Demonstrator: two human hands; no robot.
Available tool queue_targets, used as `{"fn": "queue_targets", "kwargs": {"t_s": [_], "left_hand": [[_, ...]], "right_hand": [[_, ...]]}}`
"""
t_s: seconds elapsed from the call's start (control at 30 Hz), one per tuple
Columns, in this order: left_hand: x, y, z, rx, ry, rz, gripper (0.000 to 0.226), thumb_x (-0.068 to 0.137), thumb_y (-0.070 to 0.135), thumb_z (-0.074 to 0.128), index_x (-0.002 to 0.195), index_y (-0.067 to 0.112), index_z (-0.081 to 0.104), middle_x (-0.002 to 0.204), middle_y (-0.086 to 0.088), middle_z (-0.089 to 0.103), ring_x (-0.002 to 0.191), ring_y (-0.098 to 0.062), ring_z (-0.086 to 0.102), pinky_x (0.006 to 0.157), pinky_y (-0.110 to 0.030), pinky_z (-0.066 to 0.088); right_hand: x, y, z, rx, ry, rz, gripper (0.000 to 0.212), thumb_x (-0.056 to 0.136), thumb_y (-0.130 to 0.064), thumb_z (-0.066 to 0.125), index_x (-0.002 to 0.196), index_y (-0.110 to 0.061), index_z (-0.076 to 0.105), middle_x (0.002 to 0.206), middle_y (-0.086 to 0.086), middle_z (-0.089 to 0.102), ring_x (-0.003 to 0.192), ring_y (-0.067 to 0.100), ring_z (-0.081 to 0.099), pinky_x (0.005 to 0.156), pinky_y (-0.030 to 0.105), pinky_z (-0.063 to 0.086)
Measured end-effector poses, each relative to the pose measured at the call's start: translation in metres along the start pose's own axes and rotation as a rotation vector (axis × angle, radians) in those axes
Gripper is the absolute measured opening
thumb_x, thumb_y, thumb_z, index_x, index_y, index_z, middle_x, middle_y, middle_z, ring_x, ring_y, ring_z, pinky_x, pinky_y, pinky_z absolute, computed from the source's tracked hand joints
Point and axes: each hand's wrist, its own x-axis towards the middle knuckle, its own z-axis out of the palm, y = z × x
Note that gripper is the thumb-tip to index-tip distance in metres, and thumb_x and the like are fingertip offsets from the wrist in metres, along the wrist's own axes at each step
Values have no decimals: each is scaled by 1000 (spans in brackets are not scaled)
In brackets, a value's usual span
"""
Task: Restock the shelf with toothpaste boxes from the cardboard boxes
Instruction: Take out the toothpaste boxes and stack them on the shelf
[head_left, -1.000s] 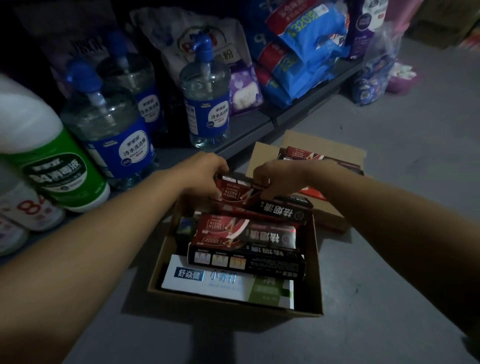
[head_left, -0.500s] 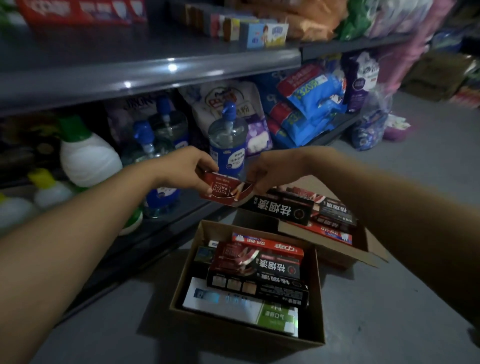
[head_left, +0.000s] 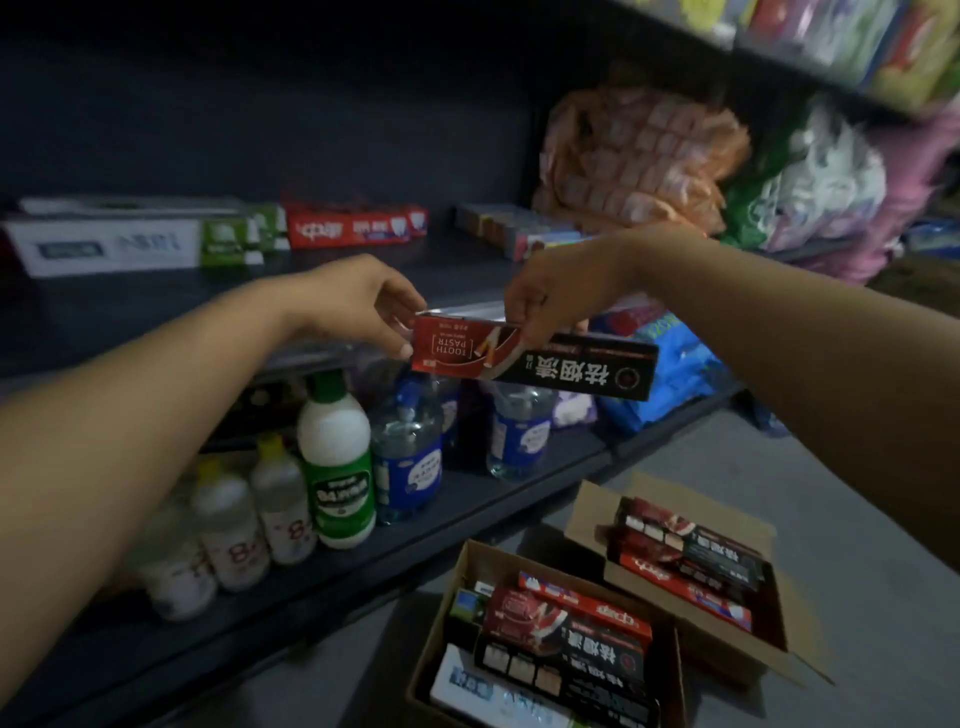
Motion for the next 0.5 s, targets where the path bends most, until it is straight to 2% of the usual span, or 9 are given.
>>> {"fn": "queue_targets", "kwargs": {"t_s": [0.1,0.17,0.27,0.37,0.43,0.5], "left_hand": [[-24,-3,-39,-39,102,-36,56,71,-2,79,123,10,60,105,-2,70,92,-10,65,78,-17,54],[-42,-9,-62,-65,196,-66,55,71,-3,79,122,8,60,101,-3,69,94,-16,66,77,-19,52],[-69,-26,-94,-72,330,-144,54,71,2,81,121,10,62,99,1,69,94,-15,65,86,-28,51],[-97,-51,-121,-57,391,-222,50,70,9,83,116,16,66,103,3,71,99,-15,66,99,-40,48],[-114,-67,-134,-76,410,-265,43,71,8,82,111,13,67,102,2,71,100,-16,66,100,-41,48],[-129,-81,-141,-108,430,-315,45,73,6,80,115,10,65,103,1,71,102,-16,65,99,-37,48]], "right_hand": [[6,-32,-36,-16,58,-46,18,81,-23,68,95,-12,64,87,4,66,75,19,64,64,33,56],[14,-54,-55,-20,90,-76,18,81,-24,68,94,-12,65,88,7,69,74,21,67,60,30,55],[32,-87,-76,-13,152,-143,14,81,-26,66,90,-16,65,85,4,69,75,21,68,57,28,51],[50,-121,-89,10,229,-213,12,83,-27,65,89,-17,63,83,1,67,73,16,65,62,29,50],[64,-143,-93,48,281,-261,13,85,-26,65,91,-15,64,84,1,67,73,15,63,63,29,50],[79,-166,-92,148,318,-297,14,86,-23,65,94,-12,64,86,2,68,73,15,65,62,28,52]]}}
